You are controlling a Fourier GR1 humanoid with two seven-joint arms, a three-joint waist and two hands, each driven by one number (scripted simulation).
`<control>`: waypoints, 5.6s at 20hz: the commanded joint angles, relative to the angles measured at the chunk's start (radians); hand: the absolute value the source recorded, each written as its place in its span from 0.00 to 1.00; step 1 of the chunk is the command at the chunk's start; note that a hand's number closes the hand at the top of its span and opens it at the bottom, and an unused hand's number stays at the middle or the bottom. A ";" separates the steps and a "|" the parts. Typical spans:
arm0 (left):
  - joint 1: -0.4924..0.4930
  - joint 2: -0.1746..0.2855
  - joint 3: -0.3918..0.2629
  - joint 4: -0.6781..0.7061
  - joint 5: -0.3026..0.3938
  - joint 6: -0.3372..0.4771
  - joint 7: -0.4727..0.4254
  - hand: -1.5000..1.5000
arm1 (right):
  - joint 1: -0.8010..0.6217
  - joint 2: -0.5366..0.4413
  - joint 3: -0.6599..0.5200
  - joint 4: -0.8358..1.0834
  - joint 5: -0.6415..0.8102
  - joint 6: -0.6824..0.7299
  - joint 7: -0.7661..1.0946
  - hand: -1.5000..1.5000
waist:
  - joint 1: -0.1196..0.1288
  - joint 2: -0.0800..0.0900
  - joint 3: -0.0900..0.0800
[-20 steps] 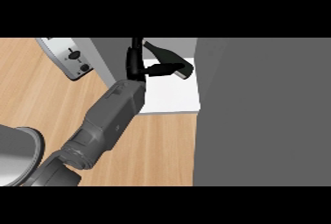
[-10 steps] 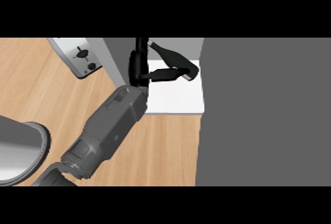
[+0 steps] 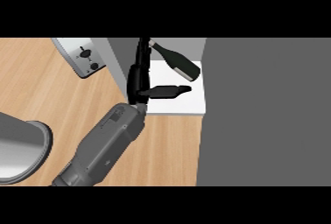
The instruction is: Pick up the wine, place it into the cabinet and close the cabinet
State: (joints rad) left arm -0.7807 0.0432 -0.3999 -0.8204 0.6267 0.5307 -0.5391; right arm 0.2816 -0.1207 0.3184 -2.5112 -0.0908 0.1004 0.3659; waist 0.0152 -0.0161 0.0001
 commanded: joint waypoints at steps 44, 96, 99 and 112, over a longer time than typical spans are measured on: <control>1.153 0.531 -0.065 -1.242 -0.005 -0.080 -0.035 0.00 | -0.245 0.093 0.560 0.000 0.071 0.013 0.351 1.00 | 0.027 0.003 -0.007; 1.275 0.766 0.543 -1.162 0.404 -0.574 0.059 0.00 | -1.597 0.036 0.074 1.738 -0.613 -0.084 -0.162 1.00 | 0.043 0.035 -0.001; 1.274 0.770 0.539 -1.167 0.398 -0.596 0.059 0.00 | -1.600 -0.004 0.064 1.760 -0.621 -0.068 -0.171 1.00 | 0.033 0.036 -0.002; 1.224 0.759 0.454 -1.277 0.426 -0.540 0.128 0.00 | -1.571 -0.026 0.074 1.792 -0.654 -0.083 -0.260 1.00 | -0.018 0.052 0.000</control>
